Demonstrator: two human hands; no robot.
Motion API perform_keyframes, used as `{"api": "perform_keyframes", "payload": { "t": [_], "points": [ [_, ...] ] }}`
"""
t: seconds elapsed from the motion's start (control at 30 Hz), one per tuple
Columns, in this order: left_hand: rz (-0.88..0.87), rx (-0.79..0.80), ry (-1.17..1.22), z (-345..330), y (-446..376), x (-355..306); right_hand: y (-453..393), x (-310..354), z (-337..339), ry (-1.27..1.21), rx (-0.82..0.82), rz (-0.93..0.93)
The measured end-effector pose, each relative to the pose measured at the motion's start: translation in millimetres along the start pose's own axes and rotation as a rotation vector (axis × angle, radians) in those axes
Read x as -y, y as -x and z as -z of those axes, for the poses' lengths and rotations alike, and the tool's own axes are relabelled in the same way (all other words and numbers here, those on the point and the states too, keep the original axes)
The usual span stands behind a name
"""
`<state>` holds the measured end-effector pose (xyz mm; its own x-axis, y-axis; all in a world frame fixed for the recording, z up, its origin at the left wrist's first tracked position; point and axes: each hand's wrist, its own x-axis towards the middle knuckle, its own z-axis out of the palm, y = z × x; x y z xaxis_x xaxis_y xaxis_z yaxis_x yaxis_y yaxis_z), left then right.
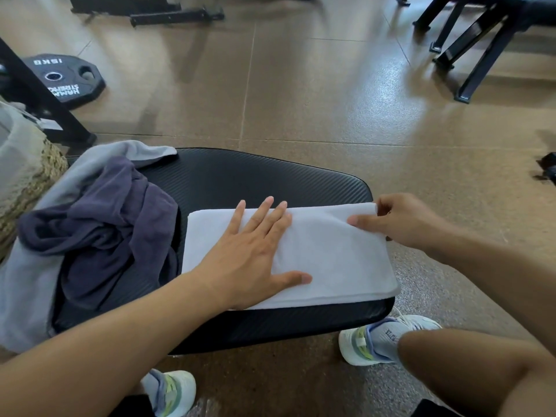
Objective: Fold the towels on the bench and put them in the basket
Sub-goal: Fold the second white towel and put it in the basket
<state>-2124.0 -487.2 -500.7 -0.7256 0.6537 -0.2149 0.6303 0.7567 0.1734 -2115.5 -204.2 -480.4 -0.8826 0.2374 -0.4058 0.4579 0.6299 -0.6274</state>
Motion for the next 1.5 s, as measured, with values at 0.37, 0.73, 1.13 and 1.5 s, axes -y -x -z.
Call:
{"api": "perform_keyframes", "payload": {
  "t": [0.37, 0.73, 1.13, 1.5],
  "points": [
    [-0.008, 0.034, -0.008, -0.9, -2.0, -10.6, 21.6, 48.1, 16.2, -0.581, 0.086, 0.001],
    [0.076, -0.354, 0.679, 8.2, 4.2, 13.9, 35.8, 97.1, -14.7, -0.575, 0.153, 0.189],
    [0.59, -0.375, 1.324, 30.5, 42.5, 64.7, 36.7, 131.4, -79.8, -0.451, 0.215, 0.211],
    [0.639, -0.271, 1.419, 33.5, 40.0, 68.4, 35.7, 151.3, -122.6, -0.434, 0.277, 0.204]
  ]
}}
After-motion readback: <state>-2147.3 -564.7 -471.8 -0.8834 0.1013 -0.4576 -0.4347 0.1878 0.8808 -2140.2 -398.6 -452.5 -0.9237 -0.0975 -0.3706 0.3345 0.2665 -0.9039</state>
